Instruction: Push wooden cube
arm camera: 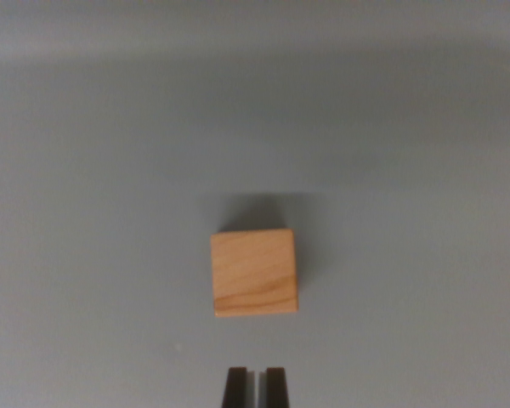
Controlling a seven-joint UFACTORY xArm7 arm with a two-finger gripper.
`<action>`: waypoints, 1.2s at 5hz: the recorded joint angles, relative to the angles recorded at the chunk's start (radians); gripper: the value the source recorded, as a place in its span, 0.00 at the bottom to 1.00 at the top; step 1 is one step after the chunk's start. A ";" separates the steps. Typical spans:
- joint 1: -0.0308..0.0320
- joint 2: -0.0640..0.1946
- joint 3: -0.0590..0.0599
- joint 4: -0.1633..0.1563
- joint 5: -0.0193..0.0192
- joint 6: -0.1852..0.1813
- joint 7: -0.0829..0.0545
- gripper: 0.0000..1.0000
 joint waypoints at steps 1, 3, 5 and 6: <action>0.0002 0.014 -0.003 -0.036 0.0023 -0.047 -0.007 0.00; 0.0005 0.028 -0.006 -0.072 0.0046 -0.092 -0.015 0.00; 0.0007 0.042 -0.008 -0.107 0.0068 -0.136 -0.022 0.00; 0.0007 0.042 -0.008 -0.107 0.0068 -0.136 -0.022 0.00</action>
